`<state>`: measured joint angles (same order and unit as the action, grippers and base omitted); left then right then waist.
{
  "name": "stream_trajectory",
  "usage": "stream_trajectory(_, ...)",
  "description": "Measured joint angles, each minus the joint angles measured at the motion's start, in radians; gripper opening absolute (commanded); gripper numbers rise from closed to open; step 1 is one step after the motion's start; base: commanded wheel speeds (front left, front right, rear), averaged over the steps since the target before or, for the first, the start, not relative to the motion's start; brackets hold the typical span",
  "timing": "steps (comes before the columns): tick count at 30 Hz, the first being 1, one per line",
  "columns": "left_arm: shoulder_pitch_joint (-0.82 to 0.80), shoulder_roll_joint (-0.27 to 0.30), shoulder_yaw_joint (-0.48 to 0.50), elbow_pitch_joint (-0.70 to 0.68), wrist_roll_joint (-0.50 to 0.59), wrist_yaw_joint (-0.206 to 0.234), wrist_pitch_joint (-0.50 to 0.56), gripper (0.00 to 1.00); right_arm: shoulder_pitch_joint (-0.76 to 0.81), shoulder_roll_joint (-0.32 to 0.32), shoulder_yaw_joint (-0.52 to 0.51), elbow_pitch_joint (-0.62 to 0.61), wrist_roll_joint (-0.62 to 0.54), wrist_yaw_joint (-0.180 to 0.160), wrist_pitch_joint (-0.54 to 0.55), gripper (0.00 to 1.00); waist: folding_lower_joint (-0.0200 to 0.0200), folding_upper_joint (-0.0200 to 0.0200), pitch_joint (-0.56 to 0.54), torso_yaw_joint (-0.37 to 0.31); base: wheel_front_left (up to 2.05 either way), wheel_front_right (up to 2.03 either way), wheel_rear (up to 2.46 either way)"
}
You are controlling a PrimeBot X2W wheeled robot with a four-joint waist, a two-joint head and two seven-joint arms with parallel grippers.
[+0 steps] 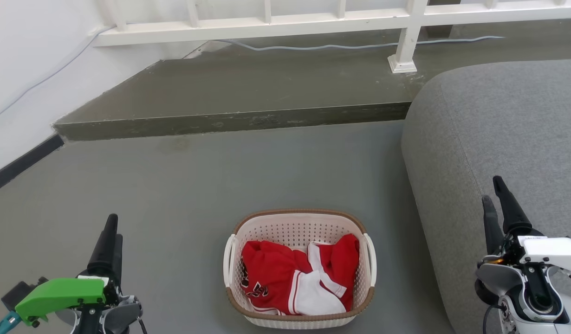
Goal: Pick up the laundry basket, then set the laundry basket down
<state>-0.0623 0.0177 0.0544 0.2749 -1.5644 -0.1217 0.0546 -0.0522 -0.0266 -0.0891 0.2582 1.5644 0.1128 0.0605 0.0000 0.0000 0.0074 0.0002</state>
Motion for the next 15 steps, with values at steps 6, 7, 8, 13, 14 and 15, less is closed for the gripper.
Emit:
stream_trajectory(6, 0.0, 0.01, -0.023, -0.017, 0.045, 0.0, -0.021, 1.0, -0.001, -0.015, 0.024, -0.026, -0.046, 0.0, -0.026, 1.0, 0.0, 0.0, 0.002, 0.001, 0.0, 0.0, 0.0)
stream_trajectory(7, 0.0, 0.013, -0.026, -0.021, 0.054, 0.0, -0.025, 1.0, -0.001, -0.017, 0.029, -0.029, -0.053, 0.0, -0.03, 1.0, 0.0, 0.0, 0.003, 0.001, 0.0, 0.0, 0.0)
stream_trajectory(8, 0.0, 0.02, -0.03, -0.026, 0.076, 0.0, -0.031, 1.0, -0.001, -0.024, 0.039, -0.035, -0.071, 0.0, -0.039, 1.0, 0.0, 0.0, 0.003, 0.001, 0.0, 0.0, 0.0)
stream_trajectory(13, -0.001, 0.036, -0.054, -0.033, 0.125, 0.0, -0.05, 1.0, -0.002, -0.046, 0.069, -0.048, -0.125, 0.0, -0.053, 1.0, 0.0, 0.0, 0.004, 0.0, 0.0, 0.0, 0.0)
stream_trajectory(14, -0.001, 0.037, -0.058, -0.034, 0.14, 0.0, -0.054, 1.0, -0.002, -0.049, 0.076, -0.05, -0.137, 0.0, -0.059, 1.0, 0.0, 0.0, 0.005, 0.0, 0.0, 0.0, 0.0)
stream_trajectory(15, -0.001, 0.04, -0.062, -0.035, 0.156, 0.0, -0.058, 1.0, -0.002, -0.053, 0.082, -0.053, -0.151, 0.0, -0.065, 1.0, 0.0, 0.0, 0.005, 0.0, 0.0, 0.0, 0.0)
